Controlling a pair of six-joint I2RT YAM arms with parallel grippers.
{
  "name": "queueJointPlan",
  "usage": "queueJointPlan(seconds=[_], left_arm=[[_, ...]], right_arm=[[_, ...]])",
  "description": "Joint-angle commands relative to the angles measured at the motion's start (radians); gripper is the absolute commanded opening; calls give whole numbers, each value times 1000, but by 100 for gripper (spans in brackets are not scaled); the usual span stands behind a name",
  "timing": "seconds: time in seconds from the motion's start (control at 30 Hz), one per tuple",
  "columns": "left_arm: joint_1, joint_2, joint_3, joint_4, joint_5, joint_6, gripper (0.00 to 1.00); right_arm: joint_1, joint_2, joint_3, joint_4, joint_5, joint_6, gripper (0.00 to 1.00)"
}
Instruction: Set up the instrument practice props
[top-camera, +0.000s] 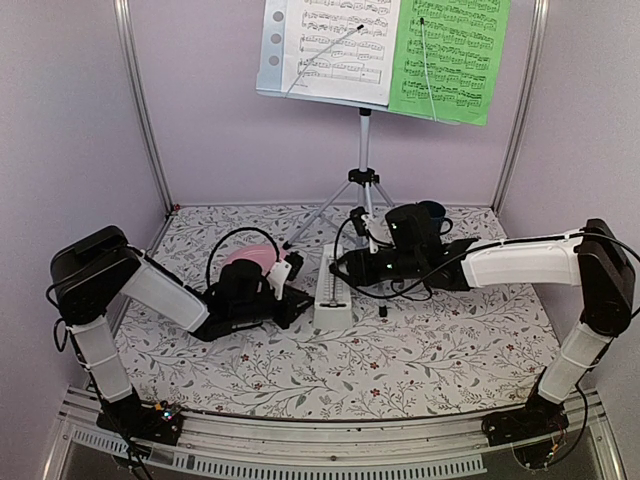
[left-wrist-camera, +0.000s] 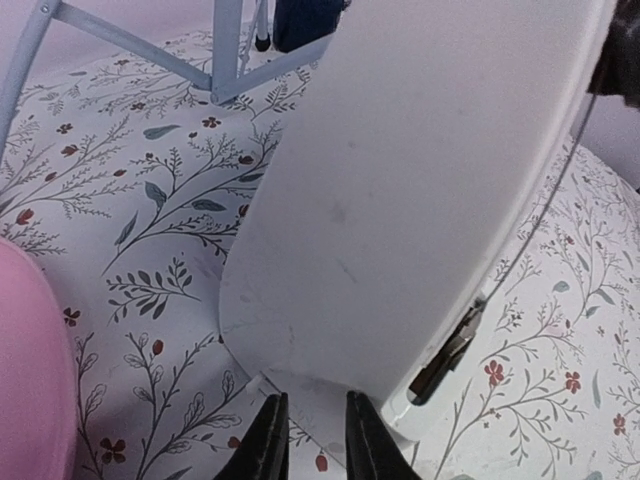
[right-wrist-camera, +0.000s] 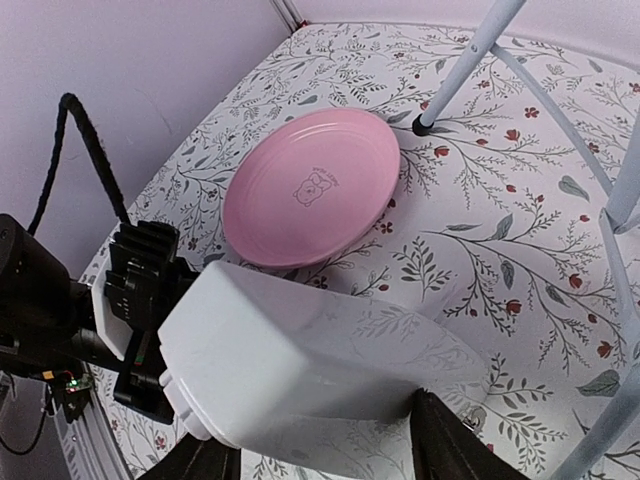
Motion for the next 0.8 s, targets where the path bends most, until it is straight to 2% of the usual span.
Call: queueJointPlan(seconds=[0.0, 0.17, 0.33, 0.4, 0.77], left_arm=[[-14, 13, 21, 27, 17, -5, 21], [-14, 14, 26, 22, 18, -2, 21], [-14, 17, 29, 18, 17, 0, 21], [-15, 19, 30, 20, 17, -2, 21], [-15, 16, 33, 17, 8, -4, 24]], right_arm=[[1, -21, -26, -13, 48, -11, 53], [0, -44, -38, -14, 47, -28, 49], [0, -61, -61, 5, 4, -43, 71], [1, -59, -62, 13, -14, -42, 76], [13, -41, -36, 39, 10, 5, 85]])
